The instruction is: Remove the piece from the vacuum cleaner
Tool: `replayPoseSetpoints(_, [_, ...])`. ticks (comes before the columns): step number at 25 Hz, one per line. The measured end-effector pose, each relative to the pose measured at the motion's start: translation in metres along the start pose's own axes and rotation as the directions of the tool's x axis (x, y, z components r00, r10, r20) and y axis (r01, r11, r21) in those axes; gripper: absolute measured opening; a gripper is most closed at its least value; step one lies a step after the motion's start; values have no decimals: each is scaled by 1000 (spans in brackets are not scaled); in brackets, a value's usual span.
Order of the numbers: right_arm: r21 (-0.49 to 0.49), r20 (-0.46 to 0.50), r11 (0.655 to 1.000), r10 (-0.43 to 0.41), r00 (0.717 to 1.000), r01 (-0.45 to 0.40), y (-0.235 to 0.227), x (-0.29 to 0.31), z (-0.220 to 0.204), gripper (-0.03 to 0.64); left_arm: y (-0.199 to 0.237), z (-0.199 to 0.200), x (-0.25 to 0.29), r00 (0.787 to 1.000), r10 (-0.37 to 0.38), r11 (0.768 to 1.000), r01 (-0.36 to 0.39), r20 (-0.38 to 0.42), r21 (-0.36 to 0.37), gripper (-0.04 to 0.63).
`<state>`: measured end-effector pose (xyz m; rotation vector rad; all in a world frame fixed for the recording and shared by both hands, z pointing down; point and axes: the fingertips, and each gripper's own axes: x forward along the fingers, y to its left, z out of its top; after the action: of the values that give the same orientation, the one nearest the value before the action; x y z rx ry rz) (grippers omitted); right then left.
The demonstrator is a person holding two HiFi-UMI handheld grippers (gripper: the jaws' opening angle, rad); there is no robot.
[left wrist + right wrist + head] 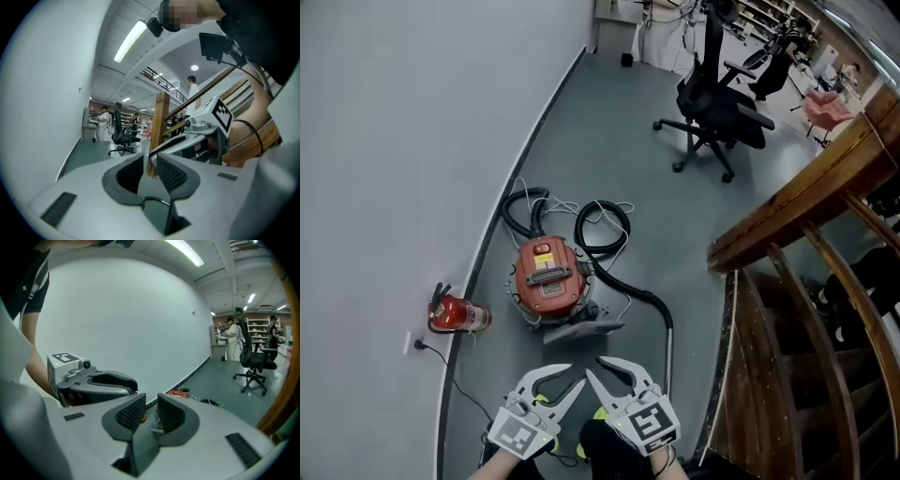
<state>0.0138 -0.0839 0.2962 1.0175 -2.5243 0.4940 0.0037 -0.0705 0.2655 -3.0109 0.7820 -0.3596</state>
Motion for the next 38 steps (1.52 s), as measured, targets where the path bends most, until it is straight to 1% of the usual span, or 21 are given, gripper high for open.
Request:
replayPoseSetpoints(2, [17,-2,1000,-5,1000,5,-6,9,-13,80,2,-16,5,1000,2,1000,-2,1,0,92])
replayPoseSetpoints(5, [-47,-33,999,-6,999,4,-15,19,-31,87,3,-34,14,1000,9,1000,-9,6,-3,98])
replayPoseSetpoints(6, [-55,-36,998,-5,999,3,-18,22,-35,89,4,-40,16,1000,12,1000,-12,3,-4,98])
replayPoseSetpoints(10, [-45,-23,999,-3,1000,2,-28,35,-48,100,8,-60,26,1000,19,1000,-19,-7,11,103])
replayPoseSetpoints(12, [-46,-23,999,-10,1000,9,-34,42,-56,110,11,-73,31,1000,19,1000,-19,-8,5,114])
replayPoseSetpoints(15, [-126,-65,992,-13,998,4,-40,50,-77,123,9,-96,36,1000,12,1000,-12,-15,1,133])
replayPoseSetpoints(19, [-156,-83,988,-16,996,3,-47,61,-99,153,9,-121,40,1000,16,1000,-15,-23,23,150])
replayPoseSetpoints(20, [-151,-84,989,-16,996,3,-47,64,-104,166,9,-127,40,1000,19,1000,-18,-25,21,153])
replayPoseSetpoints(23, [-132,-71,991,-22,997,12,-48,73,-116,172,11,-141,43,1000,24,1000,-24,-18,10,161])
replayPoseSetpoints(28, [-166,-100,986,-24,995,7,-56,87,-134,192,15,-164,51,999,34,999,-34,-8,-26,169])
replayPoseSetpoints(34, [-227,-155,974,-22,988,-14,-63,106,-163,207,16,-202,56,998,44,997,-46,-35,-58,195])
replayPoseSetpoints(38, [-247,-166,969,-25,986,-17,-67,119,-181,224,16,-227,59,997,42,998,-45,-62,-53,195])
